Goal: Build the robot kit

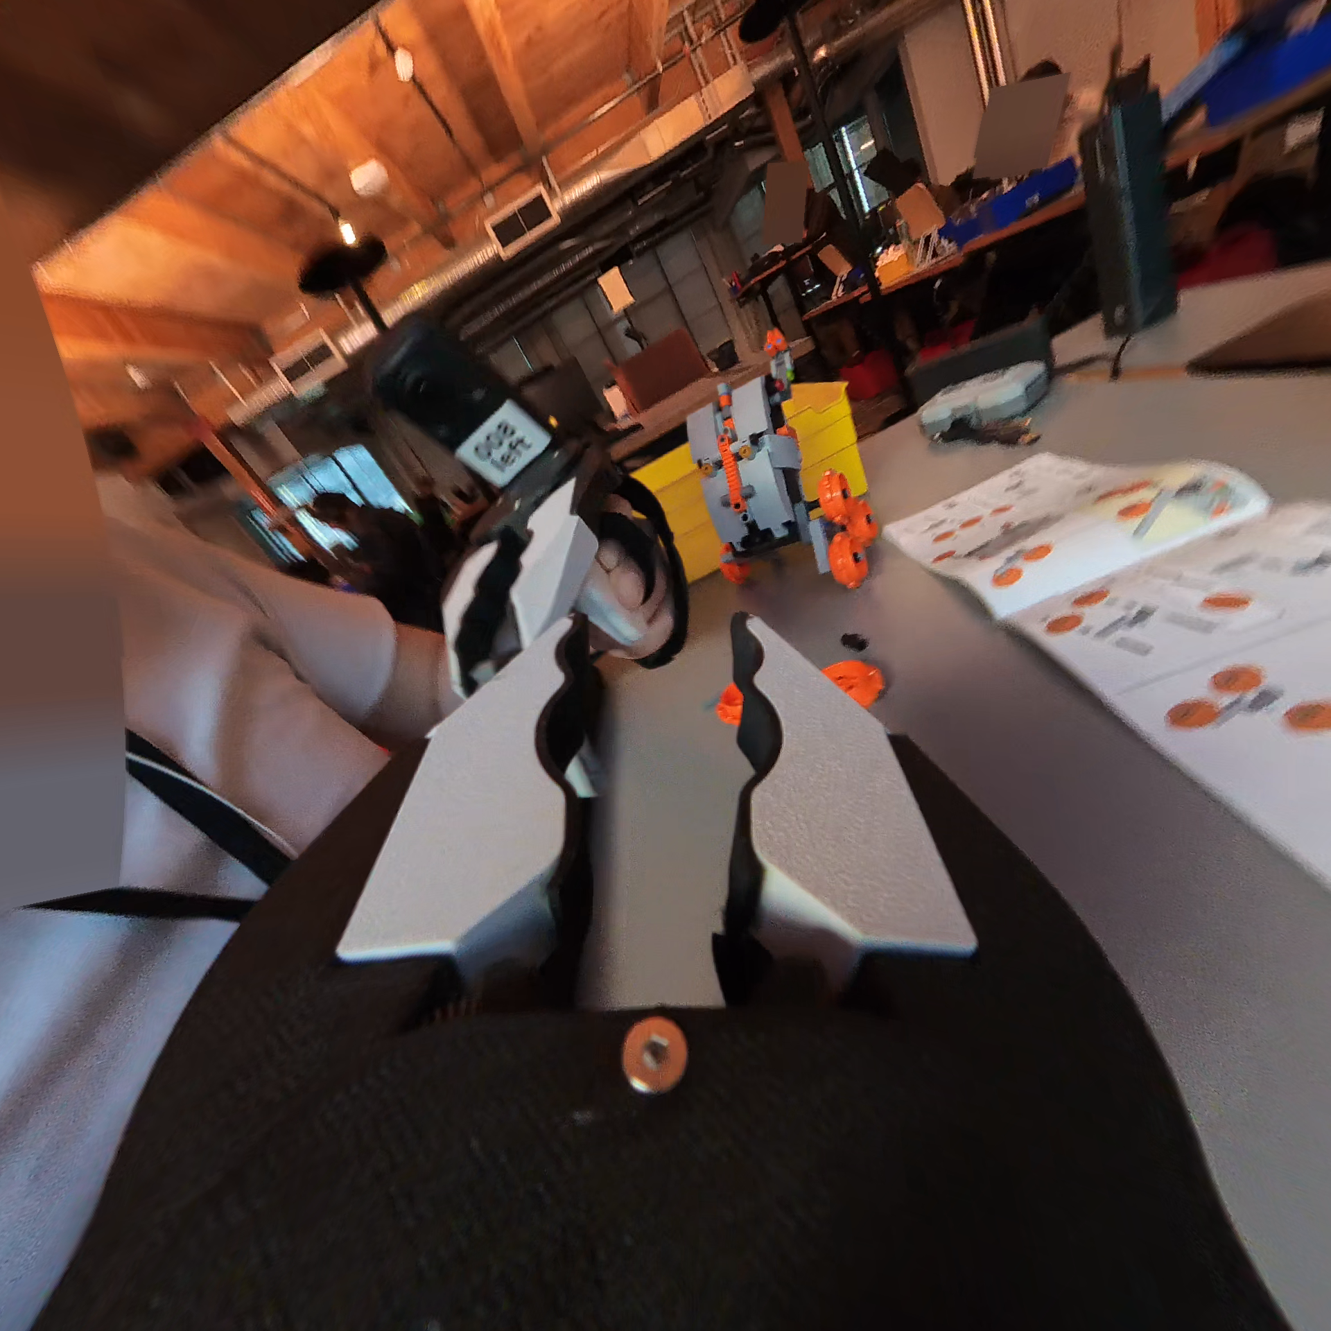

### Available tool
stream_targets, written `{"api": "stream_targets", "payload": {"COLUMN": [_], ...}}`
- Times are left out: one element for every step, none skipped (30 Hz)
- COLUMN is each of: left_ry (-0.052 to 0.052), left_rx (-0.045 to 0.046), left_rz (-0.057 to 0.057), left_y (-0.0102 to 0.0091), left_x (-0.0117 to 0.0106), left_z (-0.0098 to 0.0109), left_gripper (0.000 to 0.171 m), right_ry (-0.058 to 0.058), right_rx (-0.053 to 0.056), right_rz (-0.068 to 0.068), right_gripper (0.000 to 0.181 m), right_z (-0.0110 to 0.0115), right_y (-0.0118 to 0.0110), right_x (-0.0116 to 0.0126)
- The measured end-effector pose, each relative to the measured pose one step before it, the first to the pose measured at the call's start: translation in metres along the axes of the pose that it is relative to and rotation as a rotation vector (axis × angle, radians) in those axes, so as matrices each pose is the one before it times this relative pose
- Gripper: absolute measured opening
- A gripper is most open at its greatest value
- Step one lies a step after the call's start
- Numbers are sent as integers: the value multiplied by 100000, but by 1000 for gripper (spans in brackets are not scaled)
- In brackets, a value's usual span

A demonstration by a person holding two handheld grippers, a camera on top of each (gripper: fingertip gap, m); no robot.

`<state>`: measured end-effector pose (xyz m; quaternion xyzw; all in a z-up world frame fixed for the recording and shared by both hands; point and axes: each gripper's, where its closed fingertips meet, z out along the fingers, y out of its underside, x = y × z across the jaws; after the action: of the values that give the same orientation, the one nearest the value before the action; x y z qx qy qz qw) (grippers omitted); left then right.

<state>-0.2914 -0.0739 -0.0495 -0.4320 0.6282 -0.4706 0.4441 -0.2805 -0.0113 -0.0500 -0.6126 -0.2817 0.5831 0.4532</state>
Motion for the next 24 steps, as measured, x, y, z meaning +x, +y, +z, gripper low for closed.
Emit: {"api": "stream_targets", "payload": {"left_ry": [3468, -157, -801, -1264, -1984, -1430, -281, -446, -533, -420, -788, 295, 893, 522, -187, 131, 308, -20, 162, -102, -120, -106, -174, -317], "left_rx": [3991, 2562, 551, -584, 151, 346, 28, 181, 115, -271, -229, 792, 1353, 1219, 937, 965, 866, 690, 406, -16, -52, 192, -156, -879], "left_rz": [-2091, -322, 413, 122, -79, 92, 40, -247, -566, -809, -1095, -1556, -1875, -1975, -1811, -1040, -360, -167, -267, -692, -776, -635, -816, -976], "left_y": [-520, -294, -47, 91, -12, -46, -39, -58, -34, 53, 61, -104, -202, -197, -164, -166, -157, -135, -86, -17, -2, -36, 11, 110], "left_x": [357, -131, -206, -279, -340, -238, -49, -73, -116, -124, -195, -39, 43, -23, -114, -21, 47, 12, 35, -41, -58, -39, -63, -81], "left_z": [-216, -208, -175, -118, -91, -67, -43, -26, -10, -12, -5, -31, -40, -45, -51, -48, -47, -24, 6, 14, 18, -1, 11, 8], "left_gripper": [20, 20, 20, 20, 20, 20, 20, 20, 20, 20, 20, 20, 20, 20, 20, 20, 20, 20, 20, 20, 19, 20, 19, 19], "right_ry": [2977, 5446, 4819, 3648, 2655, 1404, 43, -899, -1671, -2925, -4649, -4598, -3818, -2317, -1559, -1349, -1349, -296, -88, -594, -501, 859, 3124, 4221], "right_rx": [-1361, 59, 1473, 1761, 559, 216, -24, 107, 562, 1255, 1322, -40, -1102, -1583, -1783, -1738, -2136, -2969, -2936, -2216, -1274, -624, -765, -1726], "right_rz": [-10343, -14034, -15066, -11789, -7865, -3500, -438, 1935, 4030, 5531, 6632, 7063, 6018, 4153, 2019, 418, -621, -588, -81, 74, -130, -888, -2057, -3490], "right_gripper": [37, 33, 32, 30, 27, 27, 27, 28, 29, 31, 33, 35, 39, 42, 46, 45, 47, 47, 47, 47, 44, 38, 29, 19], "right_z": [114, 5, -72, -115, -164, -137, -123, -116, -86, -62, -4, 78, 151, 242, 297, 352, 400, 435, 443, 413, 351, 235, 135, 67], "right_y": [-112, -368, -479, -494, -306, -230, -108, -8, -28, -123, -126, 111, 295, 406, 448, 427, 503, 630, 603, 462, 255, 89, 68, 174], "right_x": [-301, -183, -343, -364, -226, -150, -111, -50, -5, -97, -315, -298, -247, -132, -140, -226, -297, -146, -92, -164, -148, 12, 279, 349]}}
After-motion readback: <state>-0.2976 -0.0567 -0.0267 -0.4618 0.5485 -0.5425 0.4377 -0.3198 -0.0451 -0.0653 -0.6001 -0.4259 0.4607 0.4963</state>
